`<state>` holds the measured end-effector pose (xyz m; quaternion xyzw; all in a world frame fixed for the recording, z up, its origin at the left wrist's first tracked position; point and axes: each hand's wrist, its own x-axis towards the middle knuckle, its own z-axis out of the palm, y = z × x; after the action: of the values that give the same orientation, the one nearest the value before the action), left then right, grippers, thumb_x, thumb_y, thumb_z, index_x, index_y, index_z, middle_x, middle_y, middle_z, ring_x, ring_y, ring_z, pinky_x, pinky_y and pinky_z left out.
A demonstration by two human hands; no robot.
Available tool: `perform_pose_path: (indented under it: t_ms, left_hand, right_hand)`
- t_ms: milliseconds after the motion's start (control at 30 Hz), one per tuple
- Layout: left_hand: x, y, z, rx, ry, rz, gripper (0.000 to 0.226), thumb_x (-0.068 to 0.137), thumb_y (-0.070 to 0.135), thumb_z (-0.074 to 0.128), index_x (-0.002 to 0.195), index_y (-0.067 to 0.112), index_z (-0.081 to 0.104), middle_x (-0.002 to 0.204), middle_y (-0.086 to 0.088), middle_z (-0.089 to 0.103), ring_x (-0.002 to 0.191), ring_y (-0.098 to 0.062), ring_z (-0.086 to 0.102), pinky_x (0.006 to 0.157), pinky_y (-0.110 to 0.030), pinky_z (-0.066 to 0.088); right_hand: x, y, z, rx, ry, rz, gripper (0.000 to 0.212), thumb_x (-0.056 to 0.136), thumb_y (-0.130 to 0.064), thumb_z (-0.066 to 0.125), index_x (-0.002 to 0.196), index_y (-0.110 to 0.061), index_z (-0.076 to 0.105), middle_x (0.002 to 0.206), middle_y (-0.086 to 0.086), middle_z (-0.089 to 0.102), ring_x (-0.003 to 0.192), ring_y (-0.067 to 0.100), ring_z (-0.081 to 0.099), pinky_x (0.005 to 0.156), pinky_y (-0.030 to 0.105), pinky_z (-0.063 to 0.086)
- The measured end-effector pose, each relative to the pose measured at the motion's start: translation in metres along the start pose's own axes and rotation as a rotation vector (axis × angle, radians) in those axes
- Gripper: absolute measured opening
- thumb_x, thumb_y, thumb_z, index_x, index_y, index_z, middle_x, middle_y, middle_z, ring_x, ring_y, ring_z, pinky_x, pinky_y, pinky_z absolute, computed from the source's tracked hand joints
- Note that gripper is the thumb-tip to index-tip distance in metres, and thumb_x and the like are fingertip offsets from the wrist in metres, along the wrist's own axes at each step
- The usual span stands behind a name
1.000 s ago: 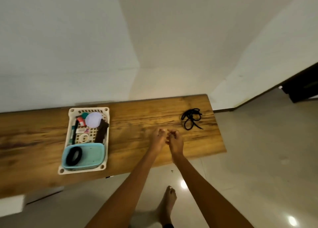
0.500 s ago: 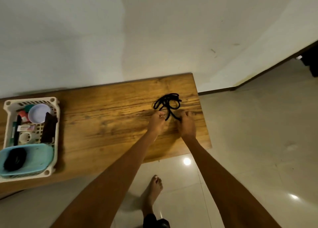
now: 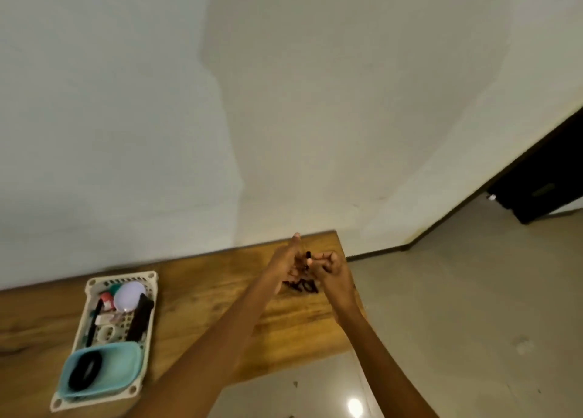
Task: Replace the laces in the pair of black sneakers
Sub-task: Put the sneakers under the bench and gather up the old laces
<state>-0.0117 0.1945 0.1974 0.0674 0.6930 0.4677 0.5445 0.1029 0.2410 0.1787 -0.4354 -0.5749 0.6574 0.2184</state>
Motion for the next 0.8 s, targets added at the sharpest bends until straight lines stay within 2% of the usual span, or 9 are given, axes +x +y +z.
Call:
perform_pose_path:
  t_ms: [100, 267, 400, 467, 533, 600, 667, 733, 800]
  left_hand:
    - [-0.062, 0.055, -0.022, 0.027, -0.069, 0.190, 0.030, 0.093, 0.032, 0.055, 0.084, 0.005, 0.065, 0.080, -0.011, 0.064, 0.070, -0.024, 0.060, 0.085, -0.042, 0.052]
    - [-0.161, 0.118, -0.049, 0.161, -0.143, 0.505, 0.021, 0.094, 0.016, 0.055, 0.101, -0.001, 0.065, 0.083, -0.008, 0.067, 0.068, -0.018, 0.065, 0.072, -0.026, 0.056]
    - [-0.230, 0.156, -0.071, 0.220, -0.242, 0.679, 0.018, 0.095, 0.010, 0.052, 0.106, 0.002, 0.064, 0.082, -0.008, 0.067, 0.070, -0.018, 0.067, 0.075, -0.027, 0.058]
    - [-0.262, 0.172, -0.081, 0.288, -0.355, 0.785, 0.016, 0.096, 0.010, 0.050, 0.105, 0.005, 0.063, 0.082, -0.007, 0.067, 0.072, -0.018, 0.068, 0.075, -0.026, 0.057]
    - [-0.289, 0.186, -0.091, 0.330, -0.438, 0.859, 0.015, 0.096, 0.011, 0.049, 0.105, 0.005, 0.061, 0.085, -0.009, 0.066, 0.075, -0.018, 0.067, 0.076, -0.027, 0.056]
    - [-0.309, 0.198, -0.099, 0.367, -0.467, 0.903, 0.015, 0.097, 0.010, 0.047, 0.102, 0.006, 0.061, 0.084, -0.009, 0.065, 0.076, -0.020, 0.066, 0.081, -0.031, 0.055]
    - [-0.321, 0.207, -0.107, 0.404, -0.473, 0.896, 0.016, 0.098, 0.009, 0.044, 0.100, 0.007, 0.060, 0.083, -0.008, 0.064, 0.077, -0.021, 0.065, 0.086, -0.035, 0.054]
    - [-0.329, 0.212, -0.114, 0.434, -0.488, 0.832, 0.021, 0.100, 0.013, 0.040, 0.103, 0.007, 0.060, 0.087, -0.008, 0.064, 0.082, -0.024, 0.066, 0.091, -0.038, 0.052]
    - [-0.334, 0.217, -0.115, 0.414, -0.494, 0.749, 0.035, 0.102, 0.029, 0.033, 0.110, 0.008, 0.060, 0.096, -0.011, 0.066, 0.091, -0.028, 0.066, 0.094, -0.040, 0.047]
  right_hand:
    - [-0.038, -0.067, 0.017, -0.012, -0.003, -0.098, 0.009, 0.088, -0.002, 0.063, 0.084, -0.009, 0.060, 0.077, 0.006, 0.068, 0.073, 0.020, 0.066, 0.063, 0.025, 0.054]
    - [-0.097, -0.165, 0.030, -0.031, 0.076, -0.320, 0.007, 0.094, -0.008, 0.054, 0.092, -0.014, 0.058, 0.089, 0.005, 0.065, 0.083, 0.017, 0.066, 0.065, 0.022, 0.055]
    - [-0.129, -0.224, 0.027, -0.188, 0.102, -0.487, 0.028, 0.093, -0.003, 0.049, 0.117, -0.017, 0.055, 0.114, 0.001, 0.053, 0.099, 0.014, 0.055, 0.074, 0.018, 0.051]
    - [-0.145, -0.252, 0.033, -0.306, 0.033, -0.537, 0.033, 0.095, -0.014, 0.053, 0.127, -0.021, 0.053, 0.122, -0.005, 0.050, 0.107, 0.009, 0.053, 0.082, 0.016, 0.044]
    - [-0.158, -0.274, 0.043, -0.341, -0.022, -0.549, 0.030, 0.097, -0.030, 0.052, 0.125, -0.023, 0.057, 0.120, -0.003, 0.058, 0.108, 0.012, 0.056, 0.086, 0.020, 0.044]
    - [-0.170, -0.291, 0.050, -0.335, -0.069, -0.579, 0.025, 0.097, -0.036, 0.050, 0.112, -0.023, 0.066, 0.108, 0.004, 0.068, 0.103, 0.019, 0.062, 0.088, 0.030, 0.047]
    - [-0.177, -0.307, 0.053, -0.317, -0.102, -0.638, 0.021, 0.100, -0.026, 0.046, 0.104, -0.023, 0.067, 0.095, 0.002, 0.070, 0.090, 0.017, 0.066, 0.084, 0.027, 0.050]
    - [-0.181, -0.326, 0.054, -0.374, -0.107, -0.705, 0.025, 0.102, -0.017, 0.040, 0.111, -0.018, 0.063, 0.085, -0.002, 0.064, 0.072, 0.011, 0.060, 0.072, 0.021, 0.047]
    - [-0.180, -0.345, 0.055, -0.516, -0.062, -0.762, 0.031, 0.103, -0.014, 0.035, 0.123, -0.015, 0.059, 0.087, -0.004, 0.057, 0.076, 0.010, 0.055, 0.073, 0.020, 0.041]
